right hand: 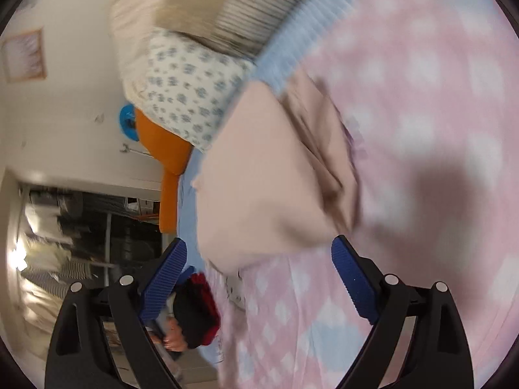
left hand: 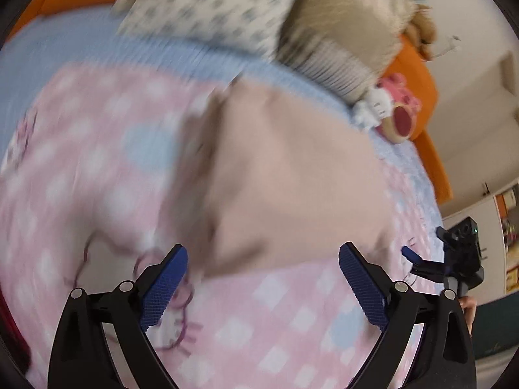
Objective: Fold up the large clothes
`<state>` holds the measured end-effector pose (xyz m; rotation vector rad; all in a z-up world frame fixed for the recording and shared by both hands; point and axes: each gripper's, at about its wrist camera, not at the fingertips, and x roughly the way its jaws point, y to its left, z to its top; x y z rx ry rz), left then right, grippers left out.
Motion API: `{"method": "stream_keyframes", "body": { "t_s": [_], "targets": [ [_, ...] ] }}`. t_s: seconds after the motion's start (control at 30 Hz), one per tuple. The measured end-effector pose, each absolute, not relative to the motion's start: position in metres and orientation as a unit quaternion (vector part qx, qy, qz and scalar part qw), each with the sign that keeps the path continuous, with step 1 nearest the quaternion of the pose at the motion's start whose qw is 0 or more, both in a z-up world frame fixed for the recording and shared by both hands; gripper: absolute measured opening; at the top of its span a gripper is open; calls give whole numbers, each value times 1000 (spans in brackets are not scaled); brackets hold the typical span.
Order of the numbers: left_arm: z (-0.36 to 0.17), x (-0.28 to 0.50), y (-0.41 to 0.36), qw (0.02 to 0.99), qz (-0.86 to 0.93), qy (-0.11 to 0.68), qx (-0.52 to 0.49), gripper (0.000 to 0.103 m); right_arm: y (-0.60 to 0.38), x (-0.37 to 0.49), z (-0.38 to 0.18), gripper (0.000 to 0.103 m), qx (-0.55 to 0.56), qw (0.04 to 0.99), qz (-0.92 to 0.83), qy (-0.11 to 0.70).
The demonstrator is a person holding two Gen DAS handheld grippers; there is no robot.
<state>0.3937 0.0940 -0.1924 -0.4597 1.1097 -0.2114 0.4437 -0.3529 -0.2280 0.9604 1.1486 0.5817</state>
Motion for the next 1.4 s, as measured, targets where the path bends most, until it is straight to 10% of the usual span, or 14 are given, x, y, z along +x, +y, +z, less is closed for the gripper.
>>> {"method": "stream_keyframes", "body": {
  "t_s": [0.33, 1.17, 1.4],
  "targets": [
    [-274, 406, 115, 750, -130, 490, -425, 95, -327, 465, -291, 91, 522, 622, 248, 528],
    [-320, 481, 136, 667, -188, 496, -523, 101, -299, 558, -307, 97, 512, 605, 274, 545],
    [-300, 486, 116, 714, -158, 503, -461, 91, -298, 551, -305, 55, 472, 638, 281, 539]
  ]
}}
